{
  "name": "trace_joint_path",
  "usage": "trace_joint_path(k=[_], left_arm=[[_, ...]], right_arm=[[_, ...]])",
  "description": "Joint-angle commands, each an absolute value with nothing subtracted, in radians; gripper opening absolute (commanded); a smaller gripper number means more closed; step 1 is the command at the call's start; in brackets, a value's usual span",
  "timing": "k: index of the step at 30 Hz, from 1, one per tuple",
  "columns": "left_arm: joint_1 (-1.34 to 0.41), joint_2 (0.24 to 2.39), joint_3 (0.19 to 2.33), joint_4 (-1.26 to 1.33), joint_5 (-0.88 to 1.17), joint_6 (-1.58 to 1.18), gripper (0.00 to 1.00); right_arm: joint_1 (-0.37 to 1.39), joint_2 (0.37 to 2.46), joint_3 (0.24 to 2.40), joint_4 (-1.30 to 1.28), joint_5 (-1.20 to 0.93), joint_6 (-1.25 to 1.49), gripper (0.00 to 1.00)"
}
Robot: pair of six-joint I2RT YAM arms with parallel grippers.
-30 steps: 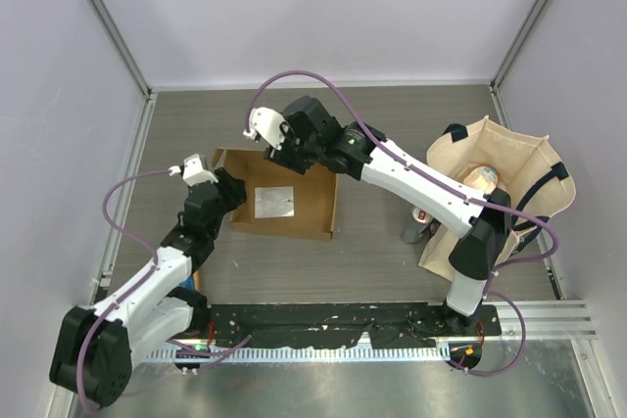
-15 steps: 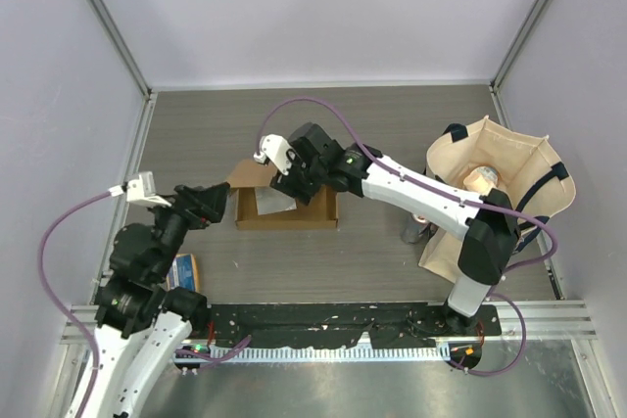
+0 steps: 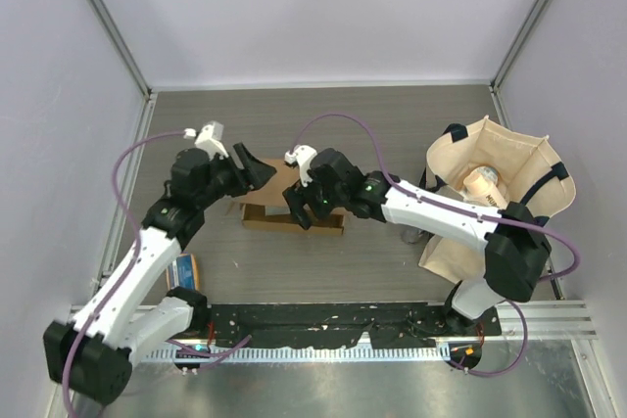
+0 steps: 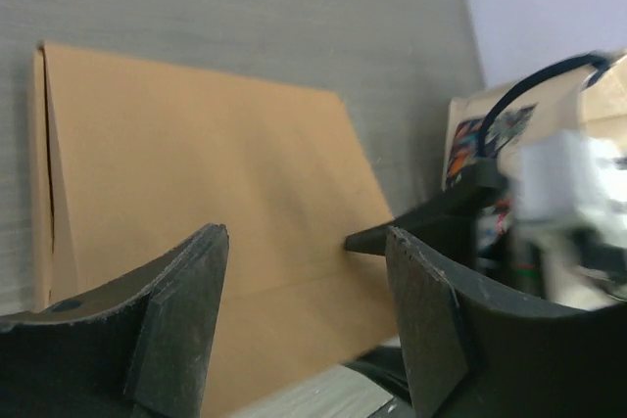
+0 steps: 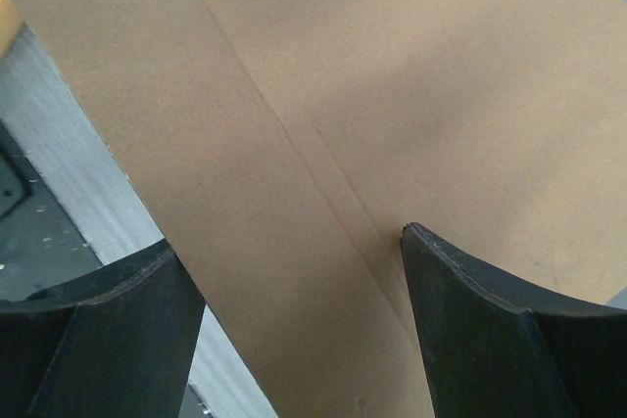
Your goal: Fold the paper box
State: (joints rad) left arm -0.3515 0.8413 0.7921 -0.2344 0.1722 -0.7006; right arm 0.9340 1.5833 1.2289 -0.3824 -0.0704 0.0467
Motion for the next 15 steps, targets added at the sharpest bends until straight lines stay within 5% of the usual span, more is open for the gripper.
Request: trace_joint_path(k=[1,15], left_arm=[[-0.353,0.989,0.764,-0.066,0.334,-0.756,0.66],[-0.353,0.933,0.497,0.015,0.308,-0.792,0.67]], right_arm=[[0.931,1.444,1.117,-0.195,-0.153,0.312,0.82],[0.796,1.298,0.977,-0.094,-0.405,0.544,0.82]])
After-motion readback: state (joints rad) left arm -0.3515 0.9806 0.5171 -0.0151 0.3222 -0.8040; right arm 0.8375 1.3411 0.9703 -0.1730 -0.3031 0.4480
